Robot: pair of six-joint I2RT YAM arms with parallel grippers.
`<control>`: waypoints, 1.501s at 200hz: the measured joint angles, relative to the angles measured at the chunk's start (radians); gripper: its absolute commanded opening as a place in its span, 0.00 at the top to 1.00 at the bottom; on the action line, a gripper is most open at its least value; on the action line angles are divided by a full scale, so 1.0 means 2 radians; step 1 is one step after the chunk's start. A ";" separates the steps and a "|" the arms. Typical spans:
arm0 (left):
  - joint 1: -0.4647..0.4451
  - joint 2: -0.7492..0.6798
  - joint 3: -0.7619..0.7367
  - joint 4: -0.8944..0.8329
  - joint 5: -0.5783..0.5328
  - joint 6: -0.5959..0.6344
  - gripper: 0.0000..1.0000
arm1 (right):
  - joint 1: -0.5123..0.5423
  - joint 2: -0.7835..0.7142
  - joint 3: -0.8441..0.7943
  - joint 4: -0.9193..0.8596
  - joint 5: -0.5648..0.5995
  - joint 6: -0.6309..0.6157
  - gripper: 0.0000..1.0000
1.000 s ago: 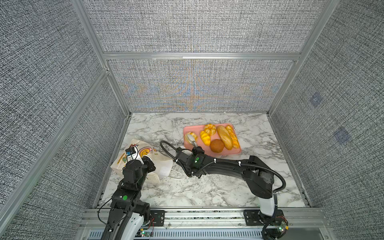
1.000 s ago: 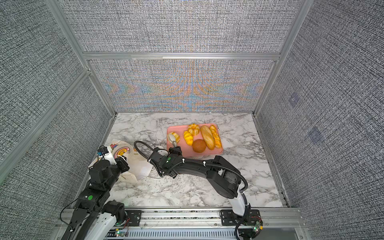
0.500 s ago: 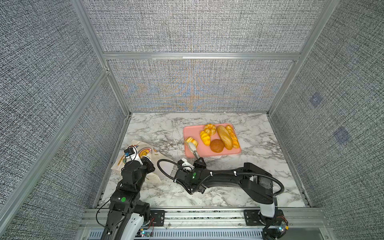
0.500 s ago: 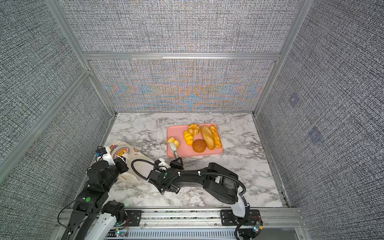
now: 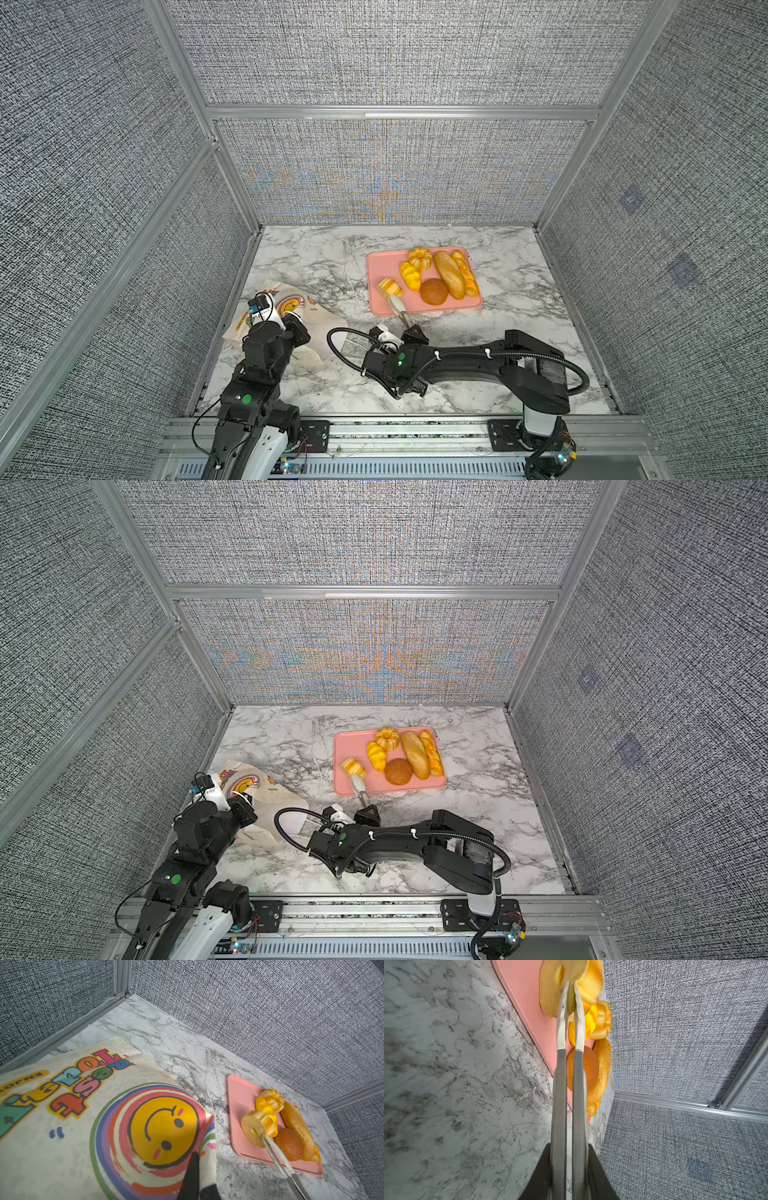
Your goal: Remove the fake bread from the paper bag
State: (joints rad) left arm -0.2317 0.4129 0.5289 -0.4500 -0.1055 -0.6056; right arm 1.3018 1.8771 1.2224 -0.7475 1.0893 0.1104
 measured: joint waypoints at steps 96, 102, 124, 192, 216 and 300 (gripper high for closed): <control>0.000 -0.005 0.000 0.000 0.000 -0.002 1.00 | -0.009 -0.040 0.053 -0.071 -0.102 0.023 0.65; 0.000 -0.006 0.000 0.000 0.000 -0.002 1.00 | -0.010 -0.043 0.056 -0.074 -0.106 0.025 0.65; 0.000 -0.007 0.000 0.000 0.000 -0.002 1.00 | -0.016 -0.053 0.063 -0.085 -0.132 0.026 0.65; 0.000 -0.008 0.000 -0.001 0.002 -0.002 1.00 | -0.033 -0.076 0.050 -0.087 -0.221 0.035 0.66; 0.000 -0.008 0.000 -0.001 0.002 -0.002 1.00 | -0.053 -0.080 0.043 -0.076 -0.252 0.037 0.66; 0.000 -0.009 -0.001 0.000 0.002 -0.002 1.00 | -0.184 -0.134 0.027 -0.012 -0.359 0.059 0.86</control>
State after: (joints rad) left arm -0.2321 0.3958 0.5274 -0.4507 -0.1020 -0.6094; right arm 0.9344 1.6100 1.2762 -0.7719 0.3710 0.2283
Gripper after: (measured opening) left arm 0.053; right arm 0.207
